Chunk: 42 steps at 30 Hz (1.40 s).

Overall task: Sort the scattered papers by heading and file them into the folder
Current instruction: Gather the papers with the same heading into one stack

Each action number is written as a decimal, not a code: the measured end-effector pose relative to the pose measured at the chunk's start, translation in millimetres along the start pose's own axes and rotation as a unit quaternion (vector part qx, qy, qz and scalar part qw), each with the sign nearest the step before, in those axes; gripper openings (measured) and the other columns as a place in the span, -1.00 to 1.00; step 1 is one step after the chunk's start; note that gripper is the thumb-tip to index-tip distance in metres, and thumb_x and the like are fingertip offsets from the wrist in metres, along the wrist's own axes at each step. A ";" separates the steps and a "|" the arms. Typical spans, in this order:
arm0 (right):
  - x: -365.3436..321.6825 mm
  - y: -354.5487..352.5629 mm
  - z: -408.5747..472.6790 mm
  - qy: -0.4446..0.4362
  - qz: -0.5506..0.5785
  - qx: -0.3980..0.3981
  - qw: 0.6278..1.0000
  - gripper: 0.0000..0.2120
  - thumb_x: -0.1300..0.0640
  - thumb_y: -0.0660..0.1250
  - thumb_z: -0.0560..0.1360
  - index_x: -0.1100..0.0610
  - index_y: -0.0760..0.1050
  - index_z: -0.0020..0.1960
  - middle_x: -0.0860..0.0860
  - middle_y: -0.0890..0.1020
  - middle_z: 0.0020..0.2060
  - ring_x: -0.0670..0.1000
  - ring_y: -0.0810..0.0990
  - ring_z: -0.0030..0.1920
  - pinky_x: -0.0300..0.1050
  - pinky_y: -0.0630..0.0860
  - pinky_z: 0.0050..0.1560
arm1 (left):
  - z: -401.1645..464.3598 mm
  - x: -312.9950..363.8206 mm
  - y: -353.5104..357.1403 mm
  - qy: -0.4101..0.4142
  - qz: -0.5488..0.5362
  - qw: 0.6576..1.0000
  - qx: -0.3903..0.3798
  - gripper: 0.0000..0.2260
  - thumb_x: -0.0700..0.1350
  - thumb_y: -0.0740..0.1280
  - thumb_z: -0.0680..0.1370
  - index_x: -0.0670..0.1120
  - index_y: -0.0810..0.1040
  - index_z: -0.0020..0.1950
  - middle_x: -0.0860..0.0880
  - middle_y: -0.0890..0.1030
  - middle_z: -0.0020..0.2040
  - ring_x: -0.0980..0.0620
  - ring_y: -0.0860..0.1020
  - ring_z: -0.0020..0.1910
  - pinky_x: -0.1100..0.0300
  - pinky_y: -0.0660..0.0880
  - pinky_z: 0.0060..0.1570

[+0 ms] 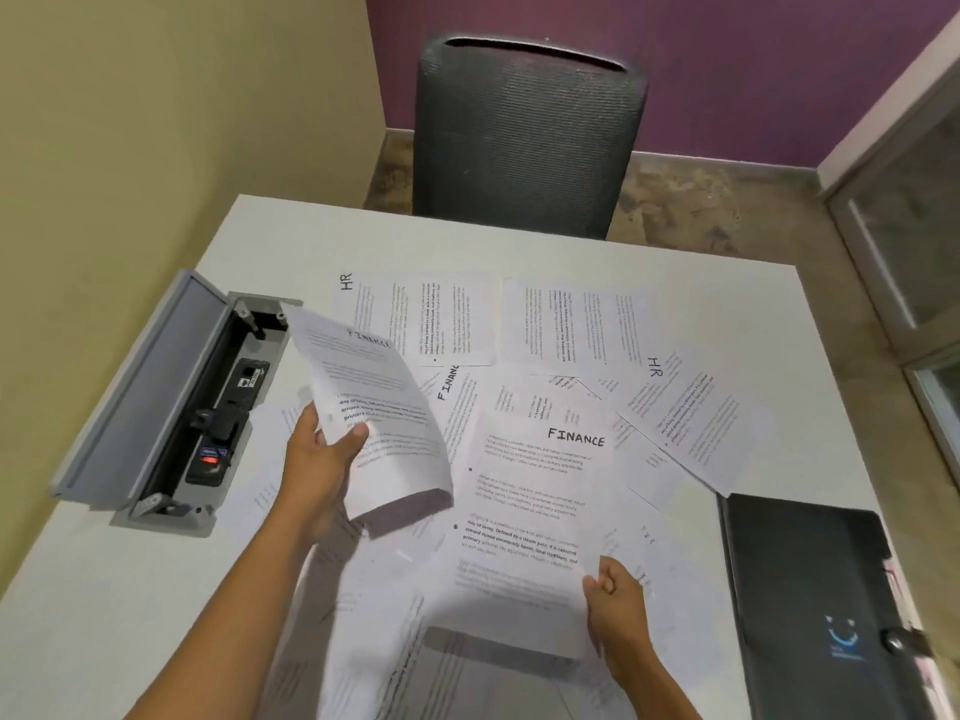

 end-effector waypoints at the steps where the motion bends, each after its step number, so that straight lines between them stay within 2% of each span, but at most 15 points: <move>1: 2.5 -0.3 -2.7 0.005 0.006 -0.001 1.000 -0.75 0.32 0.19 0.60 0.04 0.37 -0.18 -0.04 0.49 -0.20 -0.04 0.40 -0.24 -0.17 0.34 -0.20 | -10.0 3.8 -2.1 -0.008 -0.023 1.000 -0.012 -0.61 -0.34 0.29 0.57 -0.04 0.44 0.36 -0.03 0.66 0.17 -0.03 0.64 0.11 0.09 0.62 -0.02; 5: 13.0 0.2 -12.3 0.015 0.023 -0.013 1.000 -0.84 0.30 0.18 0.61 0.14 0.51 -0.01 0.00 0.61 -0.04 0.02 0.55 -0.09 -0.15 0.45 -0.10 | -43.3 7.7 -9.7 -0.035 -0.074 0.993 -0.090 -0.58 -0.31 0.27 0.57 -0.01 0.42 0.39 -0.08 0.65 0.19 -0.10 0.63 0.14 0.02 0.62 0.02; 8: 17.6 2.6 -17.2 0.008 0.012 -0.031 0.999 -0.83 0.31 0.18 0.61 0.16 0.53 0.04 0.02 0.65 0.03 0.03 0.61 0.00 -0.10 0.54 0.04 | -58.4 -8.5 -10.7 -0.078 -0.092 0.980 -0.155 -0.46 -0.24 0.43 0.46 -0.03 0.40 0.42 -0.17 0.60 0.24 -0.23 0.59 0.20 -0.12 0.58 0.09; 10: 15.0 4.0 -22.7 0.002 0.025 -0.038 0.999 -0.82 0.35 0.17 0.61 0.17 0.51 -0.03 0.00 0.64 -0.05 -0.03 0.60 -0.09 -0.21 0.53 -0.06 | -62.8 -29.7 -11.6 -0.109 -0.098 0.972 -0.186 -0.26 -0.17 0.60 0.32 -0.06 0.38 0.44 -0.23 0.56 0.28 -0.29 0.55 0.23 -0.17 0.55 0.12; 12: 14.3 5.4 -26.4 0.001 0.041 -0.036 0.998 -0.78 0.38 0.16 0.60 0.16 0.46 -0.14 -0.03 0.60 -0.20 -0.07 0.53 -0.25 -0.30 0.43 -0.27 | -69.3 -50.4 -10.2 -0.133 -0.095 0.965 -0.207 -0.24 -0.18 0.62 0.29 -0.12 0.38 0.43 -0.26 0.55 0.29 -0.31 0.52 0.26 -0.17 0.53 0.15; 15: 18.4 11.1 -27.6 0.013 0.073 -0.052 0.996 -0.83 0.36 0.19 0.60 0.22 0.54 -0.05 0.07 0.69 -0.15 0.03 0.61 -0.22 -0.15 0.52 -0.24 | -79.9 -85.4 -12.1 -0.159 -0.028 0.967 -0.199 -0.34 -0.19 0.60 0.32 -0.18 0.43 0.37 -0.25 0.57 0.27 -0.26 0.56 0.22 -0.15 0.51 0.19; 17: 23.8 13.8 -26.3 0.020 0.081 -0.065 0.994 -0.84 0.34 0.22 0.58 0.23 0.57 -0.04 0.15 0.71 -0.10 0.08 0.64 -0.16 -0.07 0.55 -0.15 | -89.1 -104.6 -12.4 -0.164 0.042 0.966 -0.193 -0.46 -0.21 0.58 0.35 -0.18 0.50 0.28 -0.18 0.63 0.20 -0.16 0.63 0.14 -0.03 0.59 0.08; 20: 27.1 13.9 -28.6 0.032 0.082 -0.081 0.993 -0.82 0.36 0.20 0.59 0.22 0.57 -0.03 0.12 0.71 -0.11 0.05 0.65 -0.17 -0.09 0.56 -0.19 | -94.4 -130.1 -16.7 -0.167 0.138 0.961 -0.174 -0.70 -0.39 0.35 0.52 -0.14 0.52 0.21 -0.07 0.67 0.12 -0.02 0.65 0.06 0.17 0.60 -0.04; 24: 27.1 11.9 -37.3 0.037 0.094 -0.096 0.990 -0.78 0.36 0.17 0.62 0.17 0.57 0.05 0.05 0.71 -0.07 0.04 0.67 -0.14 -0.20 0.55 -0.34 | -89.7 -150.0 -27.5 -0.142 0.252 0.941 -0.177 -0.67 -0.20 0.41 0.52 -0.04 0.51 0.28 0.03 0.65 0.18 -0.05 0.60 0.19 -0.07 0.53 0.20; 26: 28.6 11.9 -39.5 0.035 0.098 -0.099 0.990 -0.78 0.35 0.17 0.62 0.17 0.57 0.07 0.06 0.71 -0.05 0.06 0.68 -0.11 -0.15 0.61 -0.28 | -90.5 -154.8 -28.7 -0.124 0.283 0.938 -0.157 -0.69 -0.14 0.43 0.52 -0.02 0.52 0.25 0.06 0.65 0.15 0.01 0.61 0.13 0.03 0.56 0.13; 28: 31.0 12.3 -40.6 0.032 0.104 -0.106 0.988 -0.78 0.35 0.18 0.62 0.17 0.57 0.08 0.06 0.73 -0.04 0.10 0.70 -0.04 -0.02 0.66 -0.08 | -94.2 -150.9 -27.0 -0.101 0.297 0.941 -0.127 -0.73 -0.13 0.43 0.53 -0.02 0.52 0.21 0.06 0.64 0.11 0.07 0.61 0.07 0.14 0.56 0.03; 30: 34.1 12.5 -43.0 0.031 0.117 -0.114 0.986 -0.77 0.36 0.18 0.62 0.17 0.57 0.08 0.05 0.73 -0.04 0.10 0.70 -0.01 0.03 0.65 0.00 | -95.6 -148.7 -24.8 -0.095 0.283 0.948 -0.114 -0.73 -0.15 0.44 0.52 -0.02 0.49 0.18 0.01 0.63 0.11 0.04 0.61 0.06 0.10 0.57 0.03; 34: 35.1 11.2 -48.8 0.020 0.145 -0.138 0.980 -0.83 0.35 0.23 0.61 0.21 0.57 0.10 0.07 0.74 -0.03 0.13 0.70 0.02 0.04 0.65 0.02 | -100.8 -147.0 -18.8 -0.102 0.250 0.956 -0.113 -0.62 -0.28 0.42 0.51 -0.08 0.37 0.24 -0.04 0.59 0.10 0.04 0.59 0.04 0.30 0.55 -0.14; 39: 36.5 7.7 -51.6 0.011 0.154 -0.132 0.979 -0.83 0.24 0.22 0.65 0.19 0.58 0.11 0.11 0.72 0.02 0.13 0.69 0.04 -0.02 0.64 0.02 | -107.1 -152.7 -12.8 -0.063 0.277 0.946 -0.159 -0.52 -0.25 0.47 0.47 0.01 0.38 0.31 0.05 0.59 0.19 0.03 0.57 0.17 0.11 0.55 0.11; 42: 39.4 5.1 -50.3 0.016 0.160 -0.127 0.979 -0.73 0.12 0.13 0.69 0.19 0.58 0.13 0.10 0.71 0.06 0.07 0.67 0.06 -0.09 0.62 0.02 | -112.0 -154.8 -5.2 -0.060 0.270 0.947 -0.165 -0.53 -0.32 0.45 0.47 0.00 0.41 0.29 0.07 0.60 0.15 0.11 0.58 0.13 0.26 0.57 0.00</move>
Point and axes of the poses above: each hand's wrist, its own z-axis towards the middle knuckle, its own y-axis out of the palm, x = y × z, the point moved 3 cm from there along z, towards the middle knuckle
